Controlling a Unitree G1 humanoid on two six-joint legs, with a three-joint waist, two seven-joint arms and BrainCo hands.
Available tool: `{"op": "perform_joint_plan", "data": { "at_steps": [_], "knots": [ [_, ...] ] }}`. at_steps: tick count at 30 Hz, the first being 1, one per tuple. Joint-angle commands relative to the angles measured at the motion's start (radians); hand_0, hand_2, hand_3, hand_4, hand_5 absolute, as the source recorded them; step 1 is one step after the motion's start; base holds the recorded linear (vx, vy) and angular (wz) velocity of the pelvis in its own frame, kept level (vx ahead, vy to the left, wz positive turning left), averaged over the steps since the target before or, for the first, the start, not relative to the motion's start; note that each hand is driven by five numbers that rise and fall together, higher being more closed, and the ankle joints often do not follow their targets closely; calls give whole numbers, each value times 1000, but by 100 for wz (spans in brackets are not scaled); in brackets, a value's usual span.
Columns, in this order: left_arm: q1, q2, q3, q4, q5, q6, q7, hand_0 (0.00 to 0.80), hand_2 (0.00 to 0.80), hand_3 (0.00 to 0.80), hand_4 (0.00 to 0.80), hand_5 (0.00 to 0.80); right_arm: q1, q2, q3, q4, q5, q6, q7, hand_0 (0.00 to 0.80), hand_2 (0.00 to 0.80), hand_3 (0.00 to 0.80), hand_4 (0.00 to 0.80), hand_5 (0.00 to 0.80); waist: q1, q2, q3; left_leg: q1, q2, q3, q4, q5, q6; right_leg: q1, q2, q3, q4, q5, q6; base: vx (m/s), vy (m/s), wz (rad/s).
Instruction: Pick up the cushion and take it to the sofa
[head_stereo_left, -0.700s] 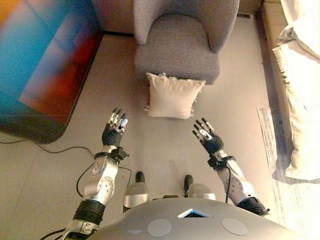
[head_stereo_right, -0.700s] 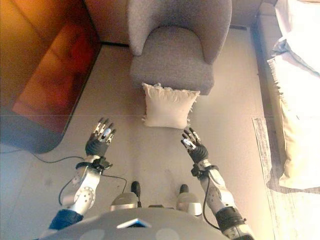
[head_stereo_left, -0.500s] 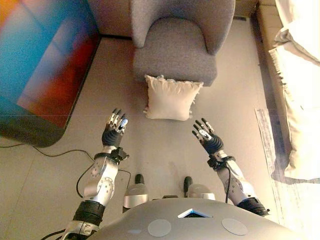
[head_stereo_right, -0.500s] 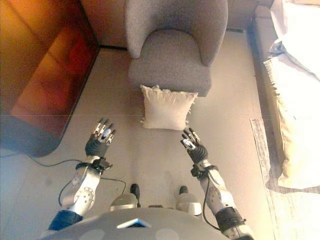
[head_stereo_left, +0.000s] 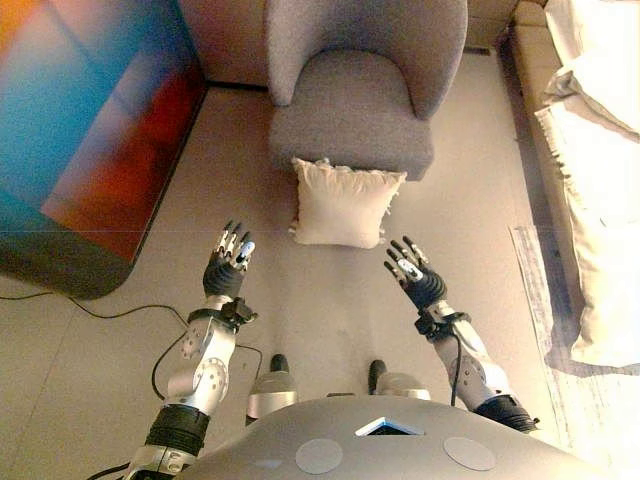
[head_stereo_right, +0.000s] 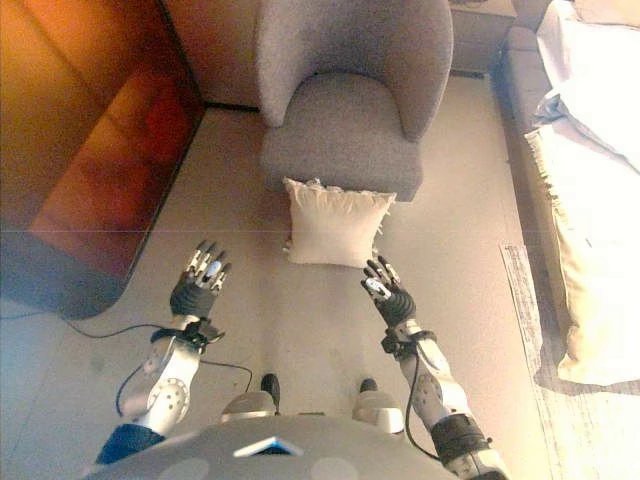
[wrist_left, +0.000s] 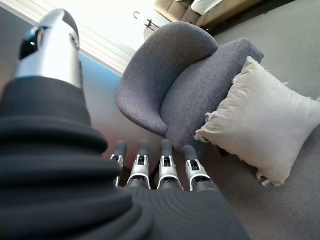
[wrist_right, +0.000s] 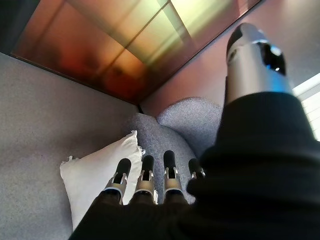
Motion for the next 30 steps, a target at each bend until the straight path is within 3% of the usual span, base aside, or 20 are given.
{"op": "perform_joint_plan", "data": {
  "at_steps": [1,14,20,22,24,26,28,30],
  "knots": [
    [-22,31,31,-45,41,-46,-7,0,0,0,0,0,-16,7,-7,-70,-7,-31,20,0,0,0,0,0,-2,-7,1,-2,-21,25,20,-23,54,-48,-7,-52,23,63,-4,0,0,0],
    [-31,28,22,-39,22,-46,-5,0,0,0,0,0,-18,8,-5,-69,-10,-28,16,0,0,0,0,0,-4,-15,5,3,-26,32,24,-29,61,-49,-16,-49,41,57,2,10,15,0],
    [-38,31,31,-33,15,-52,-12,0,0,0,0,0,-25,9,-9,-59,-13,-32,17,0,0,0,0,0,2,-20,18,-17,-39,37,65,-46,78,-69,-46,-42,107,37,12,16,90,-1],
    [-54,36,36,-29,14,-45,-14,0,0,0,0,0,-37,14,-12,-58,-7,-38,9,0,0,0,0,0,4,-21,27,-32,-45,37,92,-55,89,-86,-62,-36,162,24,18,0,114,-1],
    [-80,44,35,-17,16,-35,-14,0,0,0,0,0,-55,26,-16,-52,-6,-47,-3,0,0,0,0,0,4,-27,40,-63,-69,37,149,-75,118,-122,-92,-18,292,51,22,-7,127,3],
    [-106,50,23,-1,36,-36,2,0,0,0,0,0,-56,36,-8,-60,-6,-63,-19,0,0,0,0,0,-5,-9,56,-79,-79,21,175,-89,149,-234,-118,26,532,147,21,10,242,6],
    [-120,65,14,7,84,-32,21,0,0,0,0,0,-37,38,-6,-67,17,-73,-26,0,0,0,0,0,-22,16,72,-77,-70,-6,193,-100,154,-332,-95,71,709,191,17,75,235,16],
    [-116,75,19,1,71,-11,4,0,0,0,0,0,-9,35,-9,-77,39,-66,-17,0,0,0,0,0,-36,13,78,-61,-73,-24,204,-112,146,-388,-97,84,726,229,26,188,86,39]
  ]
}}
